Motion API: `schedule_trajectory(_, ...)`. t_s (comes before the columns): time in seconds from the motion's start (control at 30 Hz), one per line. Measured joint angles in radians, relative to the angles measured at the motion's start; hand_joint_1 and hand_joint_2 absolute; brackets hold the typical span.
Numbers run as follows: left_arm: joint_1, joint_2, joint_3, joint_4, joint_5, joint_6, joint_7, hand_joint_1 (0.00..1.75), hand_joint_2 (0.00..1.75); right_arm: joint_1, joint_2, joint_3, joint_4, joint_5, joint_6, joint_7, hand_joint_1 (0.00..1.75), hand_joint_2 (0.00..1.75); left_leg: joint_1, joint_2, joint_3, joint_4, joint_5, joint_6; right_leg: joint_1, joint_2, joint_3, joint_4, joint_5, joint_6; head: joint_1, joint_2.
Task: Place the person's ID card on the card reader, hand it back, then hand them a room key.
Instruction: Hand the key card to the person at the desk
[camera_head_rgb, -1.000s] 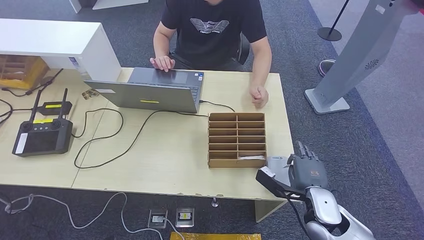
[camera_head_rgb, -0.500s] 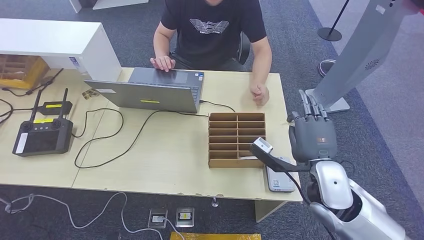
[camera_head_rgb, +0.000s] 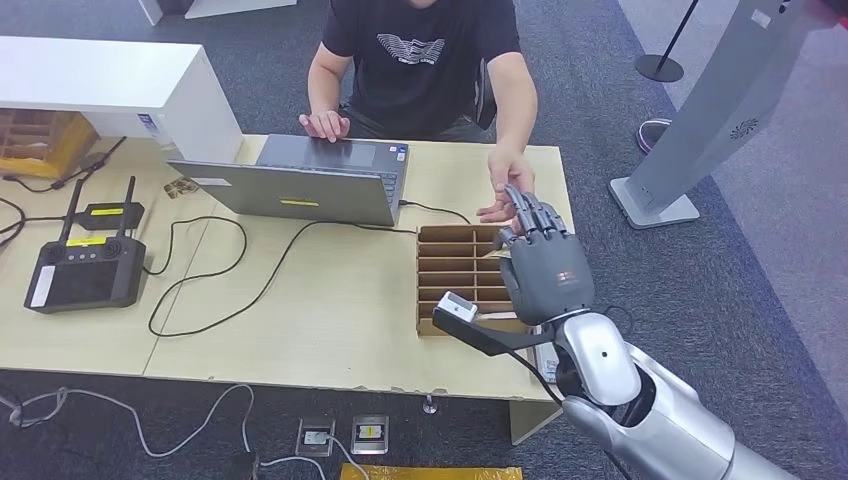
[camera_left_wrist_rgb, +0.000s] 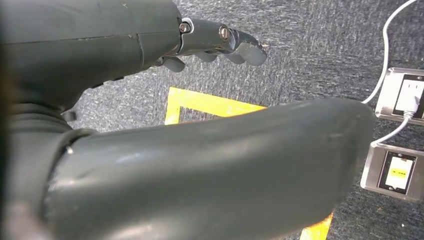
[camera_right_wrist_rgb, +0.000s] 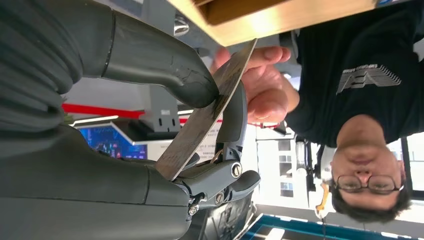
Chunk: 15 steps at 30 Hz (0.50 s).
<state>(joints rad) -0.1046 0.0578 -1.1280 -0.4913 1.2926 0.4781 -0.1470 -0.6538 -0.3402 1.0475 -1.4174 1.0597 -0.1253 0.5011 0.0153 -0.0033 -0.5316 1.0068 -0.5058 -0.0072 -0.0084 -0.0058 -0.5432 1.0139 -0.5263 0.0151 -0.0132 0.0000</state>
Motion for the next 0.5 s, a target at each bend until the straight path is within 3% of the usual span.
schedule_trajectory(0.2,-0.003,0.010,-0.025,-0.016,-0.023,0.010,0.005,0.00,0.00,-0.010,0.082,0.031,0.098,-0.012,-0.002,-0.018,1.75,1.75,0.000,0.000,0.000,0.000,0.000,0.000,0.000,0.000,0.000,0.000,0.000,0.000,0.000,0.000)
schedule_trajectory(0.37,-0.007,0.013,-0.045,-0.026,-0.034,0.009,0.021,0.00,0.00,-0.013,0.115,0.042,0.153,-0.015,-0.004,-0.019,1.75,1.75,0.000,0.000,0.000,0.000,0.000,0.000,0.000,0.000,0.000,0.000,0.000,0.000,0.000,0.000)
schedule_trajectory(0.43,-0.006,0.014,-0.052,-0.030,-0.034,0.008,0.027,0.00,0.00,-0.016,0.123,0.042,0.171,-0.015,-0.004,-0.018,1.01,1.75,0.000,0.000,0.000,0.000,0.000,0.000,0.000,0.000,0.000,0.000,0.000,0.000,0.000,0.000)
schedule_trajectory(0.5,-0.005,0.014,-0.059,-0.034,-0.034,0.008,0.030,0.00,0.00,-0.018,0.127,0.042,0.185,-0.008,-0.004,-0.013,0.14,1.75,0.000,0.000,0.000,0.000,0.000,0.000,0.000,0.000,0.000,0.000,0.000,0.000,0.000,0.000)
